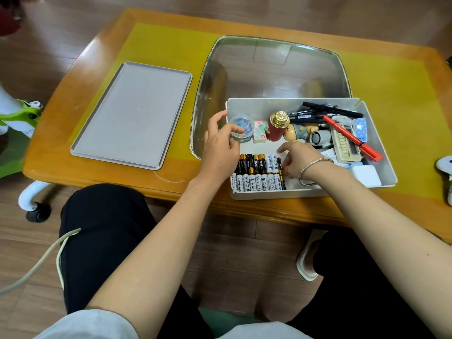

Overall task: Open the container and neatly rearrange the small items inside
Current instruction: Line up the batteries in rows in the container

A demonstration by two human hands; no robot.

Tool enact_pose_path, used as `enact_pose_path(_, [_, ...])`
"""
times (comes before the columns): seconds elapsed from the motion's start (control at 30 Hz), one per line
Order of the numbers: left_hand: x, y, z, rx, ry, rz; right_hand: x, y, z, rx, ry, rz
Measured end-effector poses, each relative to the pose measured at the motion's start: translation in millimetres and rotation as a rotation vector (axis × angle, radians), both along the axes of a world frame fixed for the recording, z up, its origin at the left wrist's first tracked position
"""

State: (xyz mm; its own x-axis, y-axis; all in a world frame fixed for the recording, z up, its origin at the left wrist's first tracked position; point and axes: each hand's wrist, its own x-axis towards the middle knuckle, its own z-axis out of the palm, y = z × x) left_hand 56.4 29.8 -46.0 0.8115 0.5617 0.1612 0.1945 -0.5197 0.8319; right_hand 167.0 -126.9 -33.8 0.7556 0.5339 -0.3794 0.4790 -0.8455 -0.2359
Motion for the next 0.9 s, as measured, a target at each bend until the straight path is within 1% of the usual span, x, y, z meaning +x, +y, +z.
enact_pose_path(0.13, [-0.1, -0.4, 0.5, -0.002, 0.003, 0.0, -4.4, 3.5, -0.6, -0.009, -0.046, 0.07])
enact_pose_path(0.23, [-0.3, -0.1, 0.6, -0.003, 0.009, -0.004, -4.4, 6.0, 1.8, -0.02, -0.039, 0.117])
enact_pose_path(0.43, [0.0, -0.5, 0.9, -0.021, 0.004, -0.004, -3.6, 4.0, 4.8, 0.003, -0.043, 0.119])
enact_pose_path(0.73, [-0.5, -0.7, 0.6, -0.025, -0.003, -0.005, -1.1, 3.3, -4.7, 0.1, -0.067, 0.088])
enact_pose_path(0.9, [0.1, 0.0, -0.3, -0.017, -0.003, -0.007, -0.6, 4.8, -9.9, 0.063, -0.087, 0.133])
